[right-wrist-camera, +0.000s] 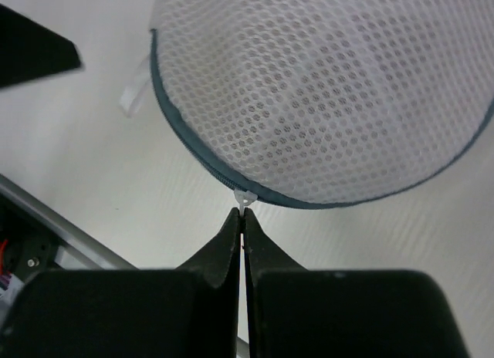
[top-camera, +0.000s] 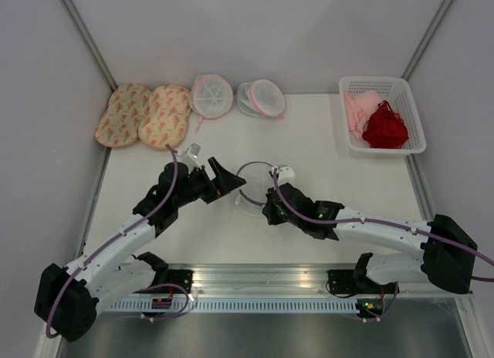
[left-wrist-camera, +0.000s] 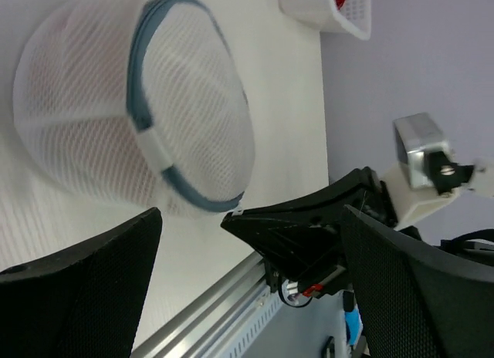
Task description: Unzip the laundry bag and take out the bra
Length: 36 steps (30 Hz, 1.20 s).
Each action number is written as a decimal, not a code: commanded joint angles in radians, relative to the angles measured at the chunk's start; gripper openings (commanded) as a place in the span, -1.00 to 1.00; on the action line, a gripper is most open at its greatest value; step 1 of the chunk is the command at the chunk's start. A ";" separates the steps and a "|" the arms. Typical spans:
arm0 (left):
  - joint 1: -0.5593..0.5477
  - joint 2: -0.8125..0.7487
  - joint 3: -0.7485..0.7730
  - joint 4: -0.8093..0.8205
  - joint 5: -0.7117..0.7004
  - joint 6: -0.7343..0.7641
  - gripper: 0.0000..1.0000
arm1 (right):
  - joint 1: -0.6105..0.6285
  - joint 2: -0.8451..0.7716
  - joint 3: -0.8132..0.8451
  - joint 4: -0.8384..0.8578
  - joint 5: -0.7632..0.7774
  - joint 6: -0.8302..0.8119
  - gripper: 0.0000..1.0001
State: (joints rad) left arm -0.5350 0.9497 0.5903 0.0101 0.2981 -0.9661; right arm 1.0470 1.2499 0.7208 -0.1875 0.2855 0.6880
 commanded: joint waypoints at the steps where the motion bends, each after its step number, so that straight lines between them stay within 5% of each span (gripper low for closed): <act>1: -0.016 -0.022 -0.069 -0.076 0.044 -0.146 0.99 | -0.004 0.006 0.005 0.158 -0.109 -0.034 -0.99; 10: -0.055 0.078 -0.084 0.191 0.053 -0.263 0.97 | -0.005 0.042 0.000 0.261 -0.226 -0.038 -0.99; 16: -0.111 0.225 0.026 0.206 0.035 -0.214 0.83 | -0.004 0.039 -0.003 0.267 -0.233 -0.041 -0.99; 19: -0.114 0.279 0.036 0.185 0.029 -0.174 0.29 | -0.004 0.023 -0.003 0.252 -0.221 -0.050 -0.99; 20: -0.114 0.281 0.036 0.173 0.018 -0.163 -0.19 | -0.004 0.019 -0.004 0.246 -0.218 -0.050 -0.99; 22: -0.114 0.268 0.036 0.128 -0.023 -0.128 -0.85 | -0.004 0.006 -0.007 0.235 -0.212 -0.051 -0.99; 23: -0.112 0.261 0.037 0.110 -0.042 -0.117 -0.95 | -0.004 0.003 -0.009 0.230 -0.209 -0.053 -0.99; 29: -0.074 0.210 0.062 0.048 -0.126 -0.045 -0.95 | -0.005 0.017 0.014 0.151 -0.215 -0.071 -0.99; 36: 0.021 0.251 0.080 0.056 -0.070 0.013 -0.96 | -0.004 0.128 0.036 -0.016 -0.252 -0.090 -0.99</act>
State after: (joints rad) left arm -0.5533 1.1881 0.6258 0.0456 0.2367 -1.0256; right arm 1.0424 1.3430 0.7418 -0.0902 0.0605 0.6201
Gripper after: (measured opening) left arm 0.036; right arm 0.007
